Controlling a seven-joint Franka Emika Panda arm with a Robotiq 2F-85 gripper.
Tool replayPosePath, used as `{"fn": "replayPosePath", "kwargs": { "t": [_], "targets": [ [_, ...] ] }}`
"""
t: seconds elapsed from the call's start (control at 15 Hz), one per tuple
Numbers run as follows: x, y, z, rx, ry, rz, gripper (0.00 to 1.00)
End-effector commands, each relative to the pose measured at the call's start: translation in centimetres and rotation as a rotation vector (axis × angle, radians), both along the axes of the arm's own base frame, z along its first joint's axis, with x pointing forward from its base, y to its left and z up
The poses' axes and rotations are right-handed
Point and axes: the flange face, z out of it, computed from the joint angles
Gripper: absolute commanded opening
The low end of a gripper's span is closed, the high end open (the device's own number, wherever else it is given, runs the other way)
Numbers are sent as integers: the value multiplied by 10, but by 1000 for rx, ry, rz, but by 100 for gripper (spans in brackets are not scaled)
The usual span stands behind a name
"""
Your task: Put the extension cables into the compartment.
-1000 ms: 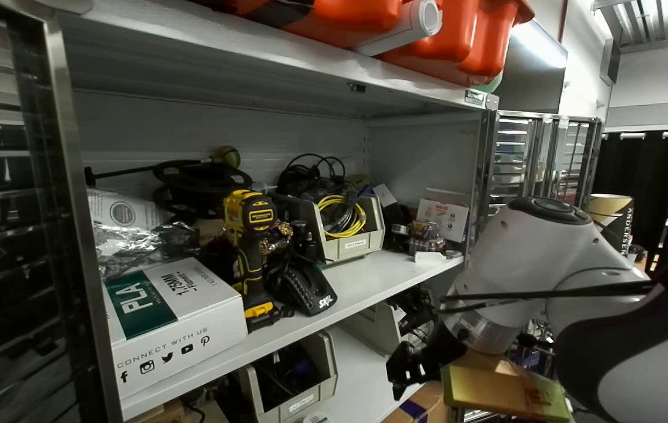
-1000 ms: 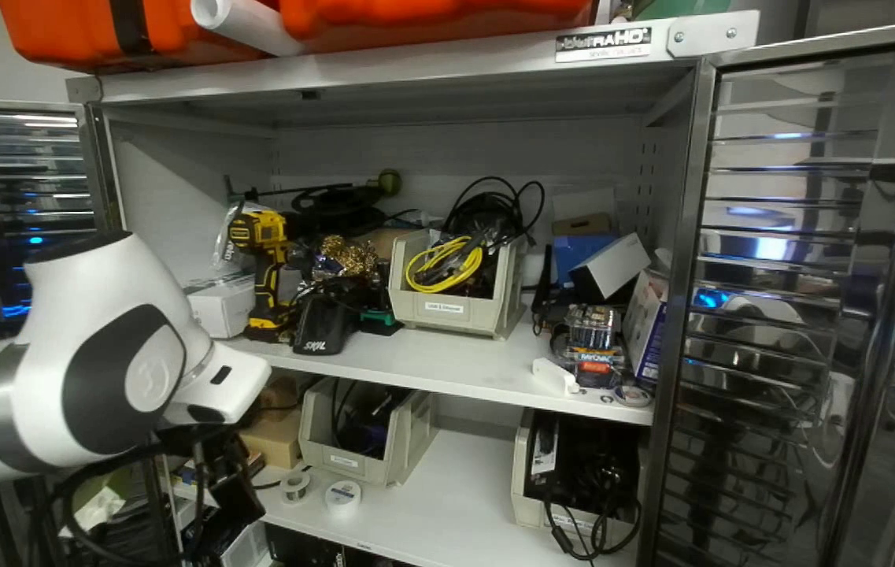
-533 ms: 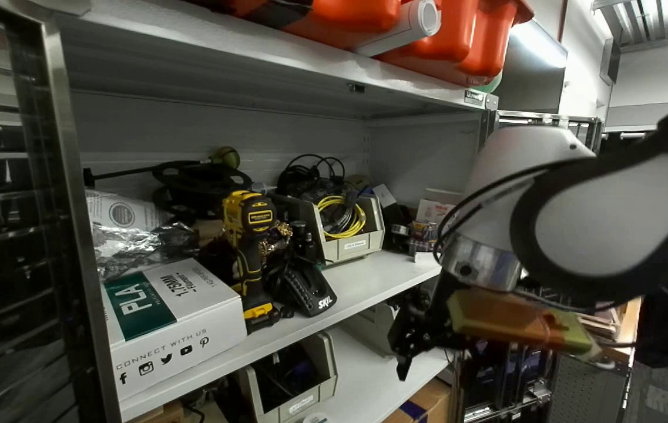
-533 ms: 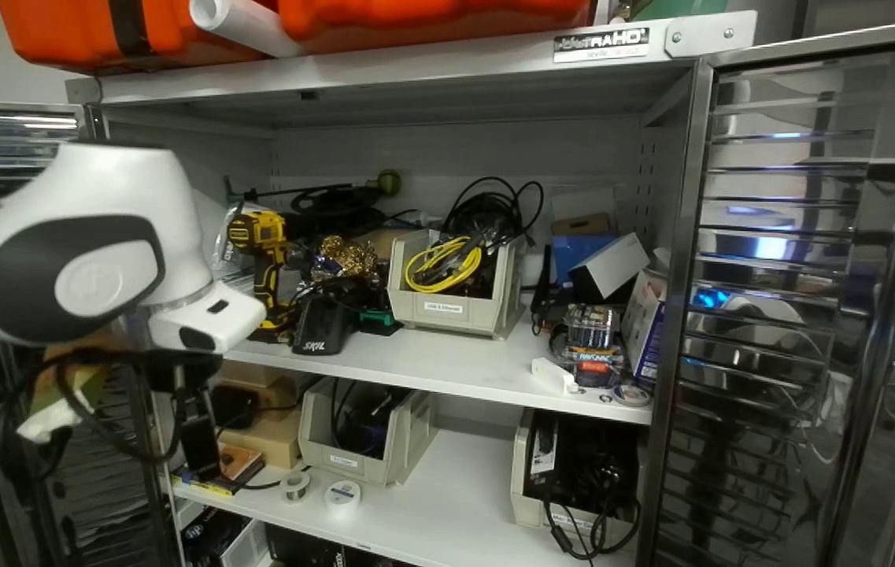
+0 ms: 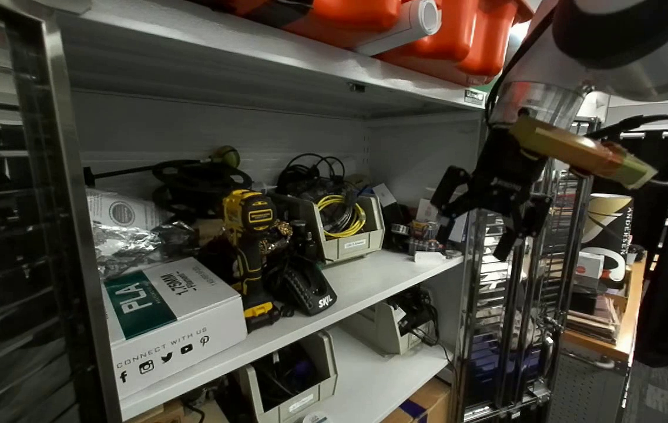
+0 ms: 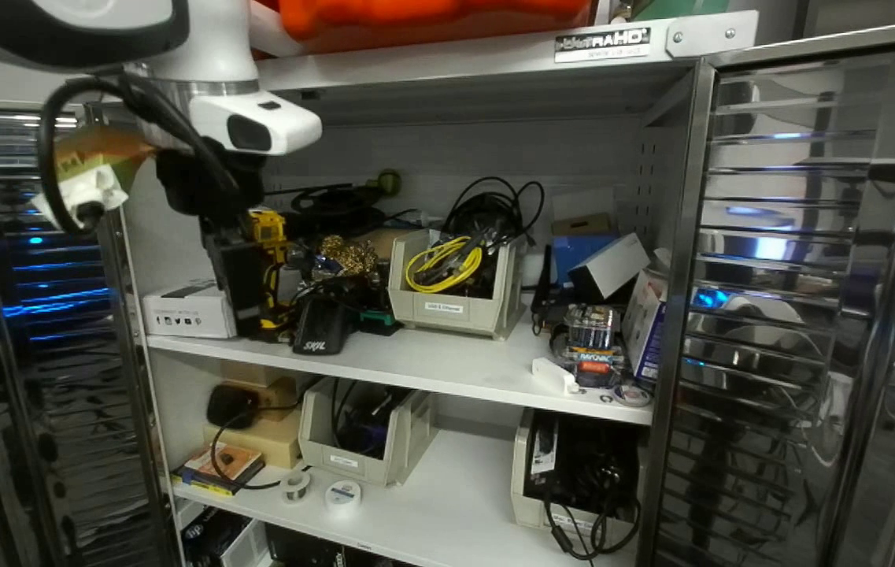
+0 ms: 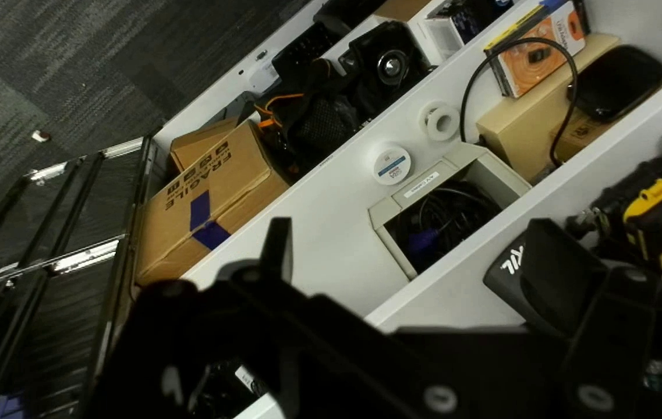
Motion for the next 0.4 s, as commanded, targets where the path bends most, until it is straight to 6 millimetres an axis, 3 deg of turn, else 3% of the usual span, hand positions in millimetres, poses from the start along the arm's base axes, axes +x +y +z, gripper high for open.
{"fn": "replayPosePath", "kwargs": {
  "t": [0.0,0.33],
  "targets": [
    [-1,-1,5,1,-3,2,100],
    [1,0,0,-3,8,6,100]
  ]
}}
